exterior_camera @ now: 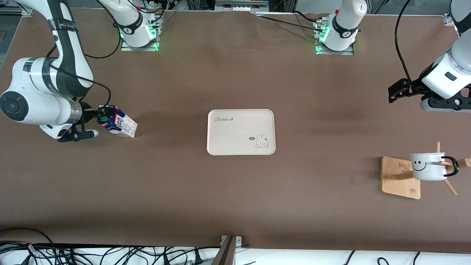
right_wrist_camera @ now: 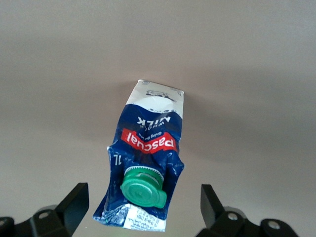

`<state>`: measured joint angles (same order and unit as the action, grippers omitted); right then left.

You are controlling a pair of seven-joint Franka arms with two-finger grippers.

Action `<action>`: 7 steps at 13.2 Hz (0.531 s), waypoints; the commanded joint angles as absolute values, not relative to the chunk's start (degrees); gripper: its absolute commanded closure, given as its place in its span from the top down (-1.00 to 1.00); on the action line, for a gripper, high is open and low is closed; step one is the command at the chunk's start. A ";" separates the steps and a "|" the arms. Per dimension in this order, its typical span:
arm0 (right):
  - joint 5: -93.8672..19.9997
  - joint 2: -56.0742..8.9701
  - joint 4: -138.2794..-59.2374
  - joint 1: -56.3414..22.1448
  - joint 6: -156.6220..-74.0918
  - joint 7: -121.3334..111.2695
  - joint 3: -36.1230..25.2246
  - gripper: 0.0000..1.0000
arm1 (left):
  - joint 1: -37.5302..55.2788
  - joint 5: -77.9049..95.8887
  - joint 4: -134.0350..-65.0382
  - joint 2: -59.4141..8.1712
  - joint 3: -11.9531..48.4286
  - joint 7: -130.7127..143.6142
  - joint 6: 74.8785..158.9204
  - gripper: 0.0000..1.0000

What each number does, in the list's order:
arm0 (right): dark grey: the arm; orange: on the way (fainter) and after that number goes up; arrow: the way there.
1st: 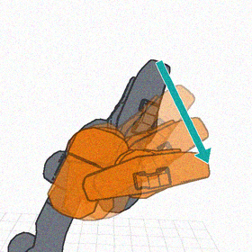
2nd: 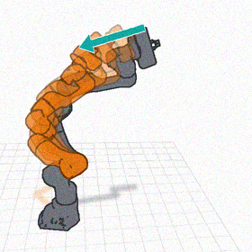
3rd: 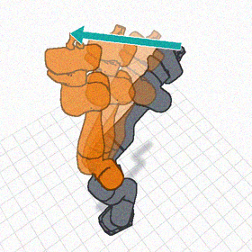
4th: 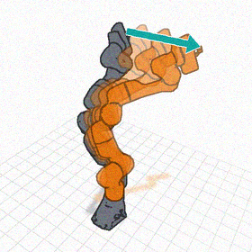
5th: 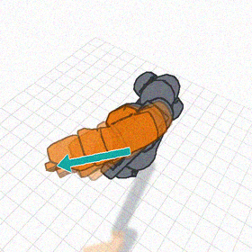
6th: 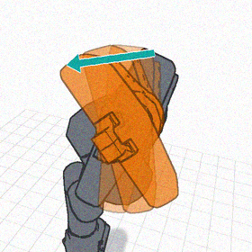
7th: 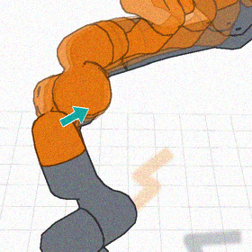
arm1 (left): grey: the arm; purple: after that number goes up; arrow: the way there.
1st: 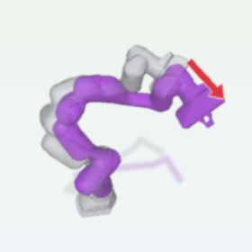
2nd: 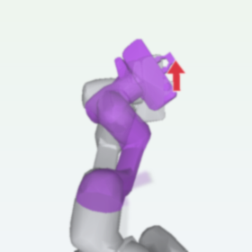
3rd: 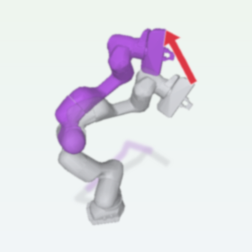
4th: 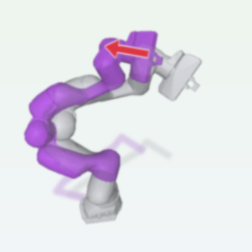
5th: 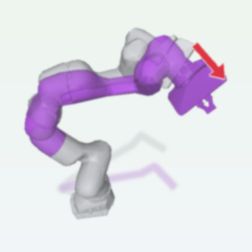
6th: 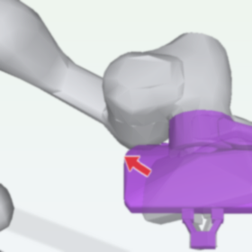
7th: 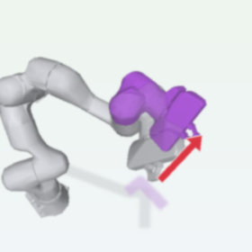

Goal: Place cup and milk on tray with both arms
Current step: 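Lower the right gripper around the milk carton and close it, then lift the carton with the right gripper while the left gripper reaches the mug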

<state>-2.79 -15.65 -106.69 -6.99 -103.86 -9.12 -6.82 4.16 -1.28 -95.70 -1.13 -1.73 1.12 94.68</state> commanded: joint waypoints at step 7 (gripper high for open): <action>-3.78 -15.47 -108.81 -6.95 -104.33 -8.61 -7.12 1.00 | 2.81 4.04 -93.34 -3.34 -1.67 1.41 92.28 1.00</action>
<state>-2.79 -15.77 -107.99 -6.99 -103.89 -9.07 -6.85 2.53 3.39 -95.64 -2.08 -1.89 1.16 93.73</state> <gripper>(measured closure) 0.000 0.000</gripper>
